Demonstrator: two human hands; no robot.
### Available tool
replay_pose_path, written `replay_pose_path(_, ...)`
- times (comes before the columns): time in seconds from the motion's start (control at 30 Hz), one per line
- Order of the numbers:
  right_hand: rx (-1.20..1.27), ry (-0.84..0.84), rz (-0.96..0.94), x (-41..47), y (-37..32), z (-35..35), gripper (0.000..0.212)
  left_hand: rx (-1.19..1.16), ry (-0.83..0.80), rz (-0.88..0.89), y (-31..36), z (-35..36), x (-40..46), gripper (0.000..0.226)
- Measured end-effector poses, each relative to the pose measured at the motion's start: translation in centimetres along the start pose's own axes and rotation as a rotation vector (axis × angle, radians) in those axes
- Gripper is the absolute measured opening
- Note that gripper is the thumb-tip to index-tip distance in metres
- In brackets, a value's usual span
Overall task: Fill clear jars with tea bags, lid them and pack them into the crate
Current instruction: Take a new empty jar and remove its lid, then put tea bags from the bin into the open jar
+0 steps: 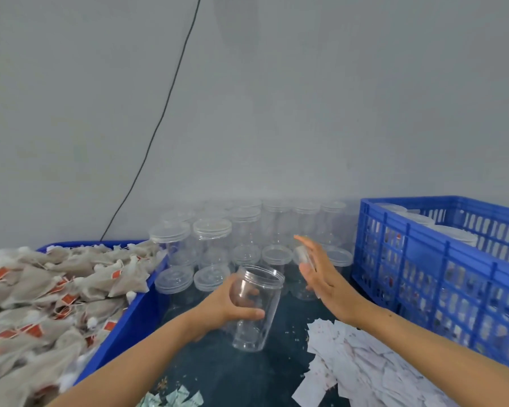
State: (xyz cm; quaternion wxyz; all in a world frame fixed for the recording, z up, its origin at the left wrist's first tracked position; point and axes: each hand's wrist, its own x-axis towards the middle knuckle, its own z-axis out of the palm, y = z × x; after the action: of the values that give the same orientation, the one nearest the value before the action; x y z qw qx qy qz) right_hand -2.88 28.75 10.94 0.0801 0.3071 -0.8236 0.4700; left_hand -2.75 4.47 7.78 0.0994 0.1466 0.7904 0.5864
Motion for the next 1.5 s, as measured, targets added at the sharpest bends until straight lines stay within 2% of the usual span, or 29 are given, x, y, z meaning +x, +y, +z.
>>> replay_pose_path(0.07, 0.167, 0.038, 0.134, -0.1, 1.1, 1.0, 0.054, 0.007, 0.063, -0.043, -1.0, -0.5, -0.3, 0.086)
replay_pose_path(0.17, 0.120, -0.009, 0.301, -0.5, 3.8, 3.1, 0.062, 0.050, 0.126, -0.090, -3.0, -0.5, -1.0, 0.099)
replay_pose_path(0.4, 0.179, 0.127, 0.526, -1.1, 8.7, 9.1, 0.070, -0.077, 0.257, -0.175, -7.0, -0.4, -2.9, 0.083)
replay_pose_path(0.63, 0.145, 0.137, 0.524, -2.1, 10.8, 11.1, 0.074, -0.089, 0.255, -0.213, -8.4, -0.2, -3.3, 0.084)
replay_pose_path(0.87, -0.193, -0.024, 0.450, -3.1, 11.8, 10.8, 0.068, 0.035, 0.208, -0.263, -8.1, -0.5, -3.4, 0.084)
replay_pose_path(0.97, -0.236, -0.124, 0.436, -2.7, 11.2, 10.3, 0.072, 0.177, 0.135, -0.378, -7.2, -1.0, -3.5, 0.081)
replay_pose_path(1.03, -0.180, -0.184, 0.453, -1.9, 10.4, 9.9, 0.074, 0.338, 0.089, -0.445, -6.2, -1.5, -3.8, 0.079)
replay_pose_path(1.13, -0.049, -0.113, 0.424, 0.1, 8.0, 9.2, 0.046, 0.596, 0.089, -0.443, -4.6, -3.1, -4.2, 0.066)
replay_pose_path(1.2, 0.038, -0.019, 0.385, 1.9, 5.6, 8.8, 0.034, 0.694, 0.133, -0.375, -3.4, -4.8, -4.3, 0.053)
replay_pose_path(1.3, 0.159, 0.065, 0.330, 4.4, 1.3, 8.9, 0.031, 0.753, 0.274, -0.256, -1.7, -8.1, -4.9, 0.036)
replay_pose_path(1.4, 0.268, 0.075, 0.285, 6.2, -2.6, 9.9, 0.028, 0.830, 0.489, -0.165, -0.7, -11.8, -6.3, 0.031)
replay_pose_path(1.5, 0.371, 0.031, 0.265, 7.0, -5.7, 11.6, 0.025, 0.952, 0.655, -0.172, -0.9, -16.2, -8.8, 0.026)
